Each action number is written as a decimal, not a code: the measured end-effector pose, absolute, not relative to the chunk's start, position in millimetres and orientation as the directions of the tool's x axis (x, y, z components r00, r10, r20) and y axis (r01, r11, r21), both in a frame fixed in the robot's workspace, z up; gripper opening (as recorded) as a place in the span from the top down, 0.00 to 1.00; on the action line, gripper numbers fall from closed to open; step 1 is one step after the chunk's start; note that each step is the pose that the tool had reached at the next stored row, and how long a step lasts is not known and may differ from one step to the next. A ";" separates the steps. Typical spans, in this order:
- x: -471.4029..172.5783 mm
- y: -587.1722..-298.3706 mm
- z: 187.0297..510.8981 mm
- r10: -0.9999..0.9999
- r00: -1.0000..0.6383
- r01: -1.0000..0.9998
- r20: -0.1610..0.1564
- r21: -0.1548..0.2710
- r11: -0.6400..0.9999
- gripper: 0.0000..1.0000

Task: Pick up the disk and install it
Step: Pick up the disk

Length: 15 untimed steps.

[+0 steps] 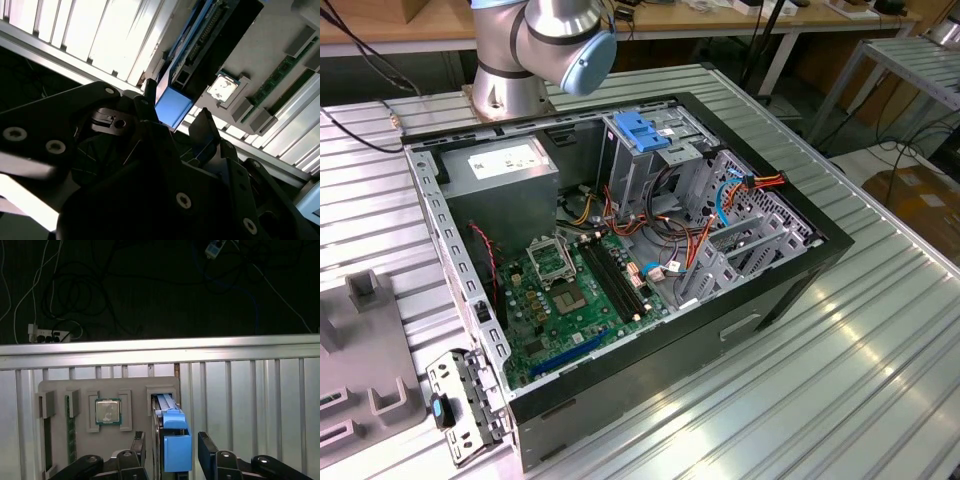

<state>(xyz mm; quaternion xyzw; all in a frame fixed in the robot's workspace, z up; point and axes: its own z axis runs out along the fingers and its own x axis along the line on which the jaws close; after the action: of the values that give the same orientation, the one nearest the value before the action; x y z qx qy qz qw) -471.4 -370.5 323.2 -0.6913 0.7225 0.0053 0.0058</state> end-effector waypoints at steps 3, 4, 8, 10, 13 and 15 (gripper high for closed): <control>-471.4 -370.5 322.9 -0.999 -0.044 -0.999 -0.016 0.000 0.044 0.46; -471.4 -370.4 321.8 -0.999 -0.044 -0.999 -0.016 0.001 0.044 0.46; -470.8 -370.5 315.3 -0.999 -0.044 -0.999 -0.015 0.019 0.044 0.46; -469.7 -370.3 314.4 -0.999 -0.045 -0.999 -0.015 0.019 0.044 0.46; -468.7 -369.9 312.3 -0.999 -0.044 -0.999 -0.015 0.019 0.044 0.46; -468.5 -369.8 309.7 -0.999 -0.045 -0.999 -0.015 0.019 0.044 0.46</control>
<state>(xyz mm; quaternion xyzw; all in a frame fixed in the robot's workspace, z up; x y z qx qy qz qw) -468.5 -369.8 309.7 -0.6912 0.7226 0.0121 -0.0013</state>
